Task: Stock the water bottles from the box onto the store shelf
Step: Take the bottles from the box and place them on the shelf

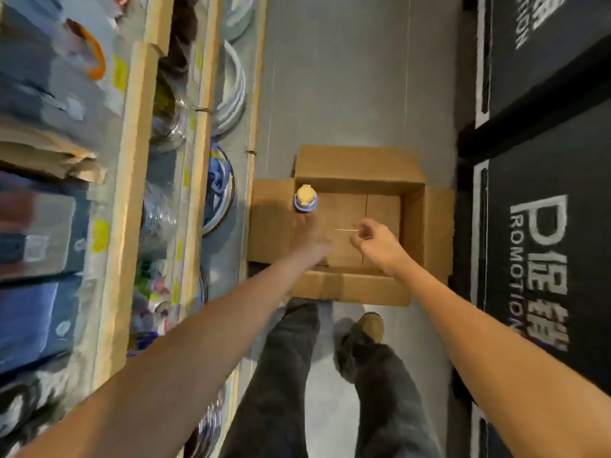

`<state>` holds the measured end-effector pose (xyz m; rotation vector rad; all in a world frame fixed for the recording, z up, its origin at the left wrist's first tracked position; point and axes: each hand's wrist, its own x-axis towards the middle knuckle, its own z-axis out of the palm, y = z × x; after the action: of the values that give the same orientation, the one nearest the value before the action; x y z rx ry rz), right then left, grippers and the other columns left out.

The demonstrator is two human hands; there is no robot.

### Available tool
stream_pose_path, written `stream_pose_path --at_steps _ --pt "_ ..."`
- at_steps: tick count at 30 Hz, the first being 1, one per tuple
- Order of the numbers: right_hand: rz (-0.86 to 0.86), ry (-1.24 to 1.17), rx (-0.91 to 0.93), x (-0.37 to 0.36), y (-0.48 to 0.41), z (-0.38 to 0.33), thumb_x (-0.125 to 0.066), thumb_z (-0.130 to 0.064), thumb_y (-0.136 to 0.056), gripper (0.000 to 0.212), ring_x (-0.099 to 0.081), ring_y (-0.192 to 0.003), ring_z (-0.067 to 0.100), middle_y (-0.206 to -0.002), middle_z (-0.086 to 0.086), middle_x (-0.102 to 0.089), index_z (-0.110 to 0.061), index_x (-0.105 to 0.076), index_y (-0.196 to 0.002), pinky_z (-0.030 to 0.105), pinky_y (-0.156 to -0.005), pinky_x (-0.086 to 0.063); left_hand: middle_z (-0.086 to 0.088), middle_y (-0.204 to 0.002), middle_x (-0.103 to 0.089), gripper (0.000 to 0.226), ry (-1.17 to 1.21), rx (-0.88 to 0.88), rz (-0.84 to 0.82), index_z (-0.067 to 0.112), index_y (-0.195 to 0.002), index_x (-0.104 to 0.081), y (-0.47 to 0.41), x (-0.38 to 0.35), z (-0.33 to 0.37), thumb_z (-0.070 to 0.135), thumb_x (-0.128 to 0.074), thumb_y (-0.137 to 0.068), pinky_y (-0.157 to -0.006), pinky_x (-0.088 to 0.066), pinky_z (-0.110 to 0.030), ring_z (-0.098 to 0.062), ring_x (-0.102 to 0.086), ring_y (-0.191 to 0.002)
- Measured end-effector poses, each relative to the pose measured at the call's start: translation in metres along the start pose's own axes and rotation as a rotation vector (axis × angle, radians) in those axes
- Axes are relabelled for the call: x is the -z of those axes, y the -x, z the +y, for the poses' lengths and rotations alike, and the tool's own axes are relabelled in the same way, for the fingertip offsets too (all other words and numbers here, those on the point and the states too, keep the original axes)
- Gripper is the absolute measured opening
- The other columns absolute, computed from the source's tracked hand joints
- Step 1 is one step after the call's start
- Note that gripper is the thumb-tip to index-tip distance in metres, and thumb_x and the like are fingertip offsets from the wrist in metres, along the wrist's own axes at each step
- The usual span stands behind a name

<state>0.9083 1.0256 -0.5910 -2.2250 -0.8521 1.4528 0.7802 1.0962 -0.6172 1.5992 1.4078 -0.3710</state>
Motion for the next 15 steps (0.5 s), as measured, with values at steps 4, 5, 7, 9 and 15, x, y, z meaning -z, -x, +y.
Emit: stream_pose_path --at_steps 4,5,7,9,15 --pt "-0.043 -0.091 -0.099 -0.053 -0.086 0.033 -0.051 -0.003 -0.093 0.036 -0.05 -0.089 0.016 -0.102 0.004 -0.051 -0.002 -0.05 -0.129 0.019 -0.072 -0.04 -0.012 -0.153 -0.024 0.079 0.106 0.052 0.039 0.015 -0.147 -0.018 -0.093 -0.032 -0.035 0.018 -0.064 -0.084 -0.108 -0.037 -0.043 -0.03 -0.038 -0.133" --pt "-0.032 -0.112 -0.12 -0.065 -0.106 0.044 -0.05 0.0 -0.093 0.034 -0.051 -0.081 0.014 -0.098 0.005 -0.053 -0.001 -0.05 -0.128 0.013 -0.064 -0.04 -0.01 -0.154 -0.022 0.079 0.137 0.061 0.065 0.015 -0.147 -0.019 -0.114 -0.04 -0.045 0.017 -0.064 -0.083 -0.111 -0.034 -0.042 -0.028 -0.035 -0.135" --pt "0.007 -0.132 -0.138 -0.099 -0.151 0.07 -0.047 0.001 -0.093 0.031 -0.05 -0.069 0.009 -0.086 0.002 -0.055 -0.005 -0.052 -0.122 0.009 -0.057 -0.039 -0.007 -0.154 -0.019 0.082 0.147 0.068 0.151 0.014 -0.149 -0.017 -0.164 -0.059 -0.071 0.014 -0.065 -0.082 -0.113 -0.03 -0.037 -0.026 -0.028 -0.14" --pt "0.096 -0.157 -0.154 -0.131 -0.197 0.102 -0.046 -0.002 -0.092 0.03 -0.054 -0.073 0.015 -0.083 -0.001 -0.056 -0.007 -0.054 -0.12 0.018 -0.062 -0.042 -0.01 -0.153 -0.017 0.085 0.068 0.036 0.246 0.01 -0.149 -0.015 -0.219 -0.079 -0.091 0.011 -0.065 -0.08 -0.113 -0.026 -0.032 -0.027 -0.024 -0.14" --pt "0.193 -0.319 -0.196 -0.19 -0.295 0.17 -0.043 0.01 -0.087 0.035 -0.053 -0.074 0.007 -0.085 0.001 -0.054 -0.007 -0.055 -0.115 0.005 -0.062 -0.04 -0.014 -0.156 -0.009 0.07 -0.29 -0.186 0.297 0.006 -0.146 -0.021 -0.362 -0.104 -0.132 0.014 -0.058 -0.087 -0.117 -0.013 -0.036 -0.034 -0.008 -0.144"
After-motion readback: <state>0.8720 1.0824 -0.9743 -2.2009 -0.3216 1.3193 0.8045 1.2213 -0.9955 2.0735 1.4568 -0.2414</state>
